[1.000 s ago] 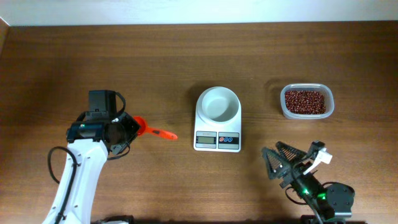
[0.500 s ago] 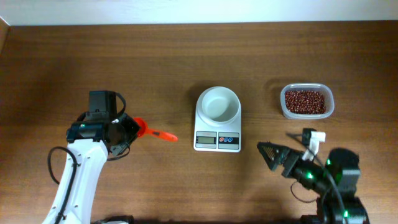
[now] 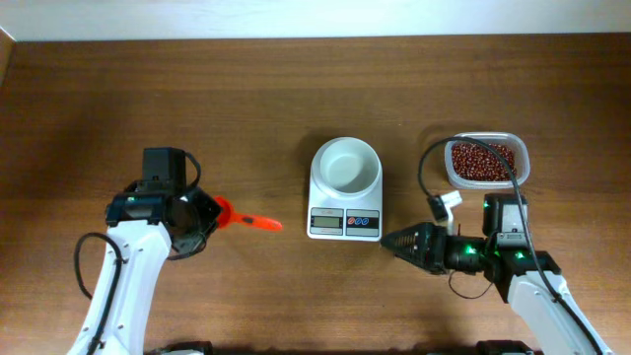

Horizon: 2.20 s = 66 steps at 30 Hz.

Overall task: Scoop and weigh 50g on scale
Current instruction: 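Reach right gripper toward the scoop handle held by left gripper, then grasp scoop handle with right gripper and release left gripper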

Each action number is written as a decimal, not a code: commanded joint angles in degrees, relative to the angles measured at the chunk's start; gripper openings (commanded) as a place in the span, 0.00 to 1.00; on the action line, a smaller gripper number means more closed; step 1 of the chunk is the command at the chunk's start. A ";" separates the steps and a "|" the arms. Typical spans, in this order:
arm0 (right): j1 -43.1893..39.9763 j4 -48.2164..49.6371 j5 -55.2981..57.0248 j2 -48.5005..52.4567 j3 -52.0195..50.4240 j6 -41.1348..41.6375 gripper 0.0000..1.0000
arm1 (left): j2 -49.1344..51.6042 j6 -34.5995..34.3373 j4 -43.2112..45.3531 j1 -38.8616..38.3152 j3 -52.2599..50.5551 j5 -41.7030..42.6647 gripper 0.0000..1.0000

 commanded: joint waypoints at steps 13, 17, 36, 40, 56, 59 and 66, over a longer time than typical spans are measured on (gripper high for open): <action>25.81 30.08 12.48 0.09 0.85 11.28 0.99 | -0.70 -16.74 -1.92 -10.80 -0.15 1.75 0.00; 25.81 32.20 16.55 0.11 0.85 11.28 0.99 | -0.70 -16.72 -2.12 -10.82 -0.15 1.44 0.00; 25.83 35.15 17.64 0.15 0.85 15.41 0.99 | -0.70 -16.70 -4.24 -11.54 -0.15 2.51 0.00; 25.88 35.12 18.47 0.17 0.85 19.45 0.99 | -0.70 -16.74 -4.20 -14.62 -0.15 2.97 0.00; 33.42 37.59 28.70 0.17 0.85 23.17 0.95 | -0.70 -18.69 -4.00 -17.46 -0.15 4.76 0.00; 34.27 37.73 29.20 0.22 0.85 23.54 0.93 | -0.70 -18.67 -4.00 -17.44 -0.15 7.80 0.00; 40.87 41.35 37.07 2.47 0.85 29.18 0.80 | -0.70 -18.71 -3.93 -17.94 -0.15 9.20 0.00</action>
